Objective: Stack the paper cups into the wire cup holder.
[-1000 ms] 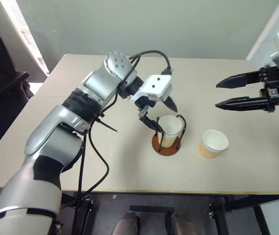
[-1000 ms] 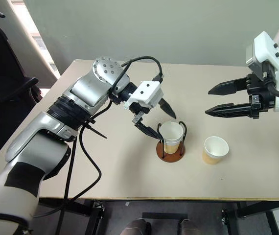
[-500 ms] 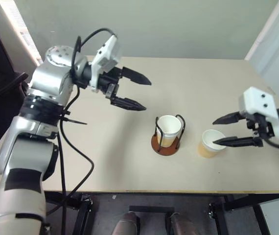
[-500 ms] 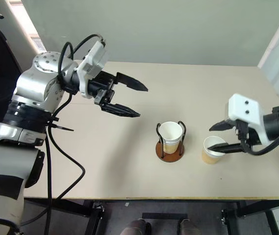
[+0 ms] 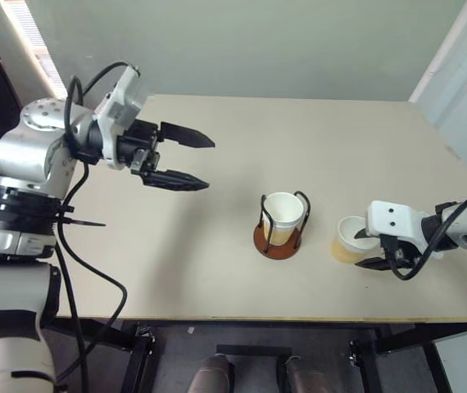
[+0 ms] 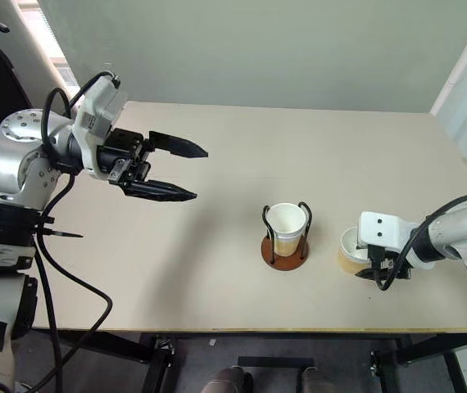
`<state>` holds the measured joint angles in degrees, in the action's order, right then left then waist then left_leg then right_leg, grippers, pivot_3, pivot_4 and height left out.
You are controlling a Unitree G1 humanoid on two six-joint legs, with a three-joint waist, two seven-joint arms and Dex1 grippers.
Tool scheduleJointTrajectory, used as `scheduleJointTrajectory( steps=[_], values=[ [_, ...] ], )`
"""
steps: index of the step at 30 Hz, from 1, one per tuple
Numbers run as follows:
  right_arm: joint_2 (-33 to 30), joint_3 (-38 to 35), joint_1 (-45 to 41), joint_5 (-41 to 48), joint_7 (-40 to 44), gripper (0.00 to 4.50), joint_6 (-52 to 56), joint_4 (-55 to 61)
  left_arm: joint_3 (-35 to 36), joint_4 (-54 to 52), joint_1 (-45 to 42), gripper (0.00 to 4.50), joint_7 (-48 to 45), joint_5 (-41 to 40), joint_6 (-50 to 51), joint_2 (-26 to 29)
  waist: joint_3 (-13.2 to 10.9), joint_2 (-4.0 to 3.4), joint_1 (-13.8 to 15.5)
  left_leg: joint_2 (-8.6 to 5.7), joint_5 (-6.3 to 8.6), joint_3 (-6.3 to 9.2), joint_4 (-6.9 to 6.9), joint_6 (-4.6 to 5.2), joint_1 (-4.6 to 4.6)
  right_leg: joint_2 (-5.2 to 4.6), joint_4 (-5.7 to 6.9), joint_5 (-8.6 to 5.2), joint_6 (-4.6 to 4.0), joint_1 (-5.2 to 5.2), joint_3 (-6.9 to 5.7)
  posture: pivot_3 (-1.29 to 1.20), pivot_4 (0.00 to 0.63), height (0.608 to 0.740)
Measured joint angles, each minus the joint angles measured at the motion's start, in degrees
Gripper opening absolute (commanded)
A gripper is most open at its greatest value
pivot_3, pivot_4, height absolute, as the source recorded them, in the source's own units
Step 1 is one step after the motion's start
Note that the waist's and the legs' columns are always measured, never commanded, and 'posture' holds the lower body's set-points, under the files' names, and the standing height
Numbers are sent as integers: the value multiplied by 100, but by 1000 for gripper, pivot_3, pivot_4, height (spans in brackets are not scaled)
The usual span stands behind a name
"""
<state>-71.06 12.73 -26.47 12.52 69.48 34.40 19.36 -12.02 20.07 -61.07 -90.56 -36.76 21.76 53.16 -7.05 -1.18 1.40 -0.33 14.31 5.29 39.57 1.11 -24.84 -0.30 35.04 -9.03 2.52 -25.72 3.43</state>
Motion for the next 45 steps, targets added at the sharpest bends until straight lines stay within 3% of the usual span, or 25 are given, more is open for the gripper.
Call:
scheduleJointTrajectory(
  steps=[2, 5, 12, 21, 27, 34, 40, 45],
  values=[
    [109, 144, -148, -175, 70, 2945, -94, -188, -70, -84, 60, 4477, 0, -61, 2, 114, 0, 0, -15, 1, 0, 0, 0, 0, 0, 1, 1, 1, -2, -2, 0, 0, 150, 740],
    [263, 299, -360, -389, 164, 2389, -135, -331, -300, -237, 121, 4500, 0, -190, -5, 377, 0, 0, -40, 2, 0, 0, -4, 0, 2, 2, 0, 2, -5, -2, -1, 0, 150, 740],
    [483, 473, -568, -623, 333, 60, -50, -338, -639, -264, 124, 4500, 0, -602, -19, 660, 0, -1, -43, 2, 0, 2, -8, 0, 2, 1, -4, 1, -10, -1, -1, 0, 150, 740],
    [345, 291, -697, -404, 776, 23, 86, -267, -354, -178, 154, 4500, 0, -819, 113, 654, 0, -1, -58, 2, -6, -2, -37, -11, 3, 1, -3, -8, -26, -12, 1, 0, 150, 740],
    [327, -116, -2227, 215, 1273, 23, 585, 77, -119, -346, 581, 4500, -1, -815, 125, 711, 0, 0, -104, 8, -17, 2, -58, -29, 6, 10, 4, -25, -55, -24, -3, 0, 150, 740],
    [1015, 518, -4046, 44, 1759, 23, 386, -310, -55, -507, 765, 4500, -2, -754, 128, 678, 1, 0, -123, 9, -19, 8, -61, -32, 14, 11, 18, -33, -74, -28, -7, 0, 150, 740],
    [1735, 1050, -4518, -217, 1976, 23, 36, -663, -54, -630, 811, 4500, -2, -649, 124, 660, 1, 0, -125, 9, -20, 10, -62, -35, 15, 9, 26, -43, -93, -31, -8, 0, 150, 740],
    [1983, 1323, -4509, -508, 2095, 23, -360, -995, 0, -689, 965, 4500, -2, -633, 125, 666, 0, 0, -125, 8, -31, 10, -64, -55, 14, 8, 28, -45, -96, -33, -8, 0, 150, 740]
  ],
)
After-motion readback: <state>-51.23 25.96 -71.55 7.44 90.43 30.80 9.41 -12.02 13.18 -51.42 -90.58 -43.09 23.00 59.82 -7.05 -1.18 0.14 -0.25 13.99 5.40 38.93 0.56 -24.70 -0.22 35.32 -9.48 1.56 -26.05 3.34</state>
